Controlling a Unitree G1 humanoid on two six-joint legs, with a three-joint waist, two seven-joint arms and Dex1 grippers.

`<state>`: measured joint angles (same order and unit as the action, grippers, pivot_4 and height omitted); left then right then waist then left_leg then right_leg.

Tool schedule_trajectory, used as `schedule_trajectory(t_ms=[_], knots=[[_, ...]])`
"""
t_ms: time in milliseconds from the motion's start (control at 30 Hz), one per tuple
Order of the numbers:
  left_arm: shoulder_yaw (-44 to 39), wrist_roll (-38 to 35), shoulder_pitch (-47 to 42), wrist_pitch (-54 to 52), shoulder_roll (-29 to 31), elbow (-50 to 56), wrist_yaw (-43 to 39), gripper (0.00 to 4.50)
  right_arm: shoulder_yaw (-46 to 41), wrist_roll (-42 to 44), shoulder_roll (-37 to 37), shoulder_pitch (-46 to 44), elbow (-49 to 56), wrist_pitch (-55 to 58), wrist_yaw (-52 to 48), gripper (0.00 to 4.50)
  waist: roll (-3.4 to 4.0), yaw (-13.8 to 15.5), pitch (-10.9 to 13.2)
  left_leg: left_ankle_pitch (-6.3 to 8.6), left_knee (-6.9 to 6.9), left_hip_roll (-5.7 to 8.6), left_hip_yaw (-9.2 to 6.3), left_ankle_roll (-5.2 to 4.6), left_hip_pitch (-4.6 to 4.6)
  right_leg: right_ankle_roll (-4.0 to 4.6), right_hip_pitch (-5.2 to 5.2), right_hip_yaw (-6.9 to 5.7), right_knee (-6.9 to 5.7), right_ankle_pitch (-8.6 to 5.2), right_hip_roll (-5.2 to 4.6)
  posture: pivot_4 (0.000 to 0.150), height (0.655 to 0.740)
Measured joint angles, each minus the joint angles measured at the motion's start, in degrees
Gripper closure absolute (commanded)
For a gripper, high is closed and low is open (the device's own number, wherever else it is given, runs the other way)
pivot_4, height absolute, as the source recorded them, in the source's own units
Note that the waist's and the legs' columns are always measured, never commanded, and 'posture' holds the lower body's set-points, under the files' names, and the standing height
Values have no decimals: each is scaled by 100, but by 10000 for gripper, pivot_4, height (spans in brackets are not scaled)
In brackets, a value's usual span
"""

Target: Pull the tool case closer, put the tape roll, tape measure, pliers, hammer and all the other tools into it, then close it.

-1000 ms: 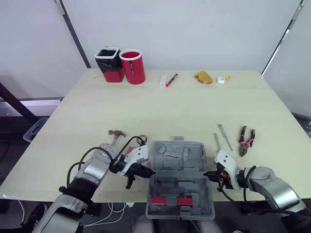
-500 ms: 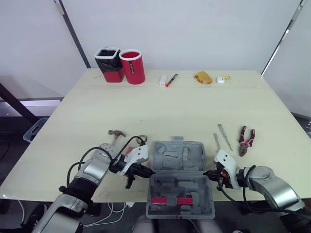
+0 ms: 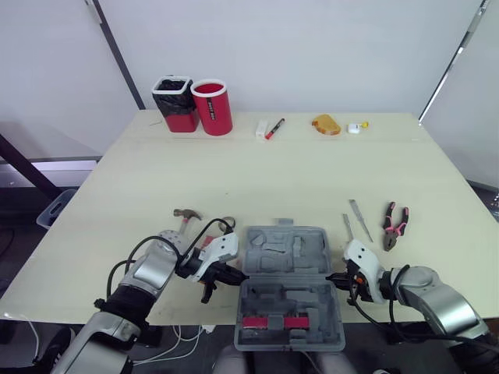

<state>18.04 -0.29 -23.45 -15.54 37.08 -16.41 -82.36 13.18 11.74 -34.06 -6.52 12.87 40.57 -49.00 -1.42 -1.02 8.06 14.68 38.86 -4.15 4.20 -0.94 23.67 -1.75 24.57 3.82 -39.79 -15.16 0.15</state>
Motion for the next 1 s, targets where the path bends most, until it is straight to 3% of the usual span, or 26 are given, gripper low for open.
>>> schedule_trajectory(t_ms=[1000], knots=[[23, -41, -15, -218, 272, 237, 55, 44436, -198, 169, -240, 126, 3, -56, 85, 45000, 0, -6, 0, 0, 0, -2, 0, 0, 1, 1, 1, 1, 0, -1, 3, 1500, 7400]])
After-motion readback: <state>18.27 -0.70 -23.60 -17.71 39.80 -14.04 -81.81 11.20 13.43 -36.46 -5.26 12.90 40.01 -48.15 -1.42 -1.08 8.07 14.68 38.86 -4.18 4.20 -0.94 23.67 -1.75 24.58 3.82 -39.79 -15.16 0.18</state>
